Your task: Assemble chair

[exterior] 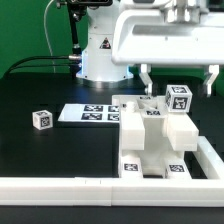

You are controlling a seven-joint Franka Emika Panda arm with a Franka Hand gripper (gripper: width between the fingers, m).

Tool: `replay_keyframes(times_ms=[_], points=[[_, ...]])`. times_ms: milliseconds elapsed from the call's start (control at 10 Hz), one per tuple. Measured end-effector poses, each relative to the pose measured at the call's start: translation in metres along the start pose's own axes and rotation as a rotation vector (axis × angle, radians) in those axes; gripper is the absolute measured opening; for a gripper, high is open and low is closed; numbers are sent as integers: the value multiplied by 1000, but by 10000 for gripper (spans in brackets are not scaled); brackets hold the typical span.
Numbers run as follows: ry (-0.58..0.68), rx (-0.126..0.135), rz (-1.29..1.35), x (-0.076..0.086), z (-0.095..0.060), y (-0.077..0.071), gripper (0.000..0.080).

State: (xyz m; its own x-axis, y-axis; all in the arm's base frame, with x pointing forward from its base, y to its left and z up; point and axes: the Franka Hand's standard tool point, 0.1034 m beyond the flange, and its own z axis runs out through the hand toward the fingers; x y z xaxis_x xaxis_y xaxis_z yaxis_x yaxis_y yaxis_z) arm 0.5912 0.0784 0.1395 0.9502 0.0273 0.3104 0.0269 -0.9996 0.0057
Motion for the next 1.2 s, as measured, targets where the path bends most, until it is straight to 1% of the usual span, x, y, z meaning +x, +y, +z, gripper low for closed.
replay_keyframes(times_ms=[100, 200, 300, 400, 500, 700, 800, 900, 1200], points=[[-74, 11, 27, 1, -3, 1, 649], [-203, 31, 61, -2, -8, -1, 649], [-278, 42, 73, 2, -11, -2, 649], [-323, 27, 80, 3, -10, -1, 649], [-349, -6, 60, 1, -9, -4, 649], [-331, -5, 57, 3, -5, -3, 649], [-315, -7, 54, 2, 2, -6, 649], [-317, -7, 53, 0, 5, -10, 649], [-320, -10, 54, -3, 12, -11, 649]])
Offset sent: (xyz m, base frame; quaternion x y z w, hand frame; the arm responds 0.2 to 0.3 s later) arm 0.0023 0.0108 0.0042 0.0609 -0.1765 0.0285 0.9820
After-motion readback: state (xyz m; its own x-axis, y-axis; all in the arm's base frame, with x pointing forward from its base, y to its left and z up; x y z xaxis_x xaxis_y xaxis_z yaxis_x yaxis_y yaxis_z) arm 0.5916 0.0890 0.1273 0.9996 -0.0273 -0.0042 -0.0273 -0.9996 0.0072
